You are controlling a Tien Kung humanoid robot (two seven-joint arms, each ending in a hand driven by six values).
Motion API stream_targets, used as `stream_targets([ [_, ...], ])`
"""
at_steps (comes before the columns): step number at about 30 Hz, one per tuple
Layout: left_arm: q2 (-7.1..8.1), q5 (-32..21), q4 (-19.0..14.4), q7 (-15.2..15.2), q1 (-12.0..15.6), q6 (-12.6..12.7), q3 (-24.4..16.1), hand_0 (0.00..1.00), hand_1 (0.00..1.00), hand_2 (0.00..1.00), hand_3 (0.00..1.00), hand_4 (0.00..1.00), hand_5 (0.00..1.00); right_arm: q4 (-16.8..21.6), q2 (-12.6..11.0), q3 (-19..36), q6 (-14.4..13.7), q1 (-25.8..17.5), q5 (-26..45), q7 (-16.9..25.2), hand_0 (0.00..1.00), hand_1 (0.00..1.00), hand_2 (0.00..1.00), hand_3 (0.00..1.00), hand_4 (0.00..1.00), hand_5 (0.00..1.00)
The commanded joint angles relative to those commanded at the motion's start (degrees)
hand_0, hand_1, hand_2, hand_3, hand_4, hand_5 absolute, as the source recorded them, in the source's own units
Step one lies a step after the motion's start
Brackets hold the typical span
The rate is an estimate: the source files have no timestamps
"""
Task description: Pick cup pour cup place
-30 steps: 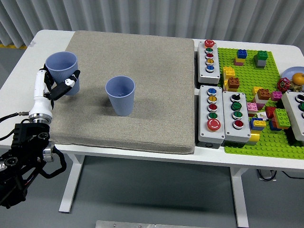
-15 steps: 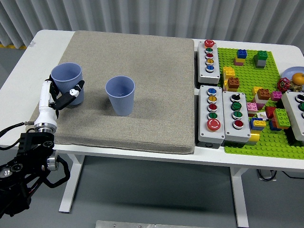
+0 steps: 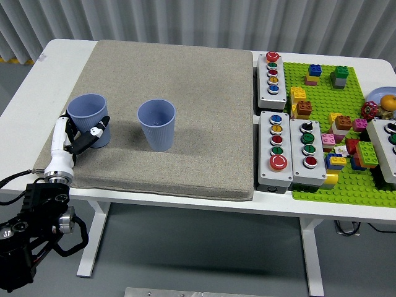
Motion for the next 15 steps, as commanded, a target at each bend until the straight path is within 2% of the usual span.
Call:
stream_targets([
  [15, -0.16, 1.9, -0.4, 0.4, 0.2, -0.6, -0.7, 0.697, 0.677, 0.743, 0.672, 0.847, 0.299, 0.0, 0.0, -0.1, 0.1, 0.2, 0.0, -0.1, 0.709, 0.647, 0.609, 0.582, 0.002, 0.118],
])
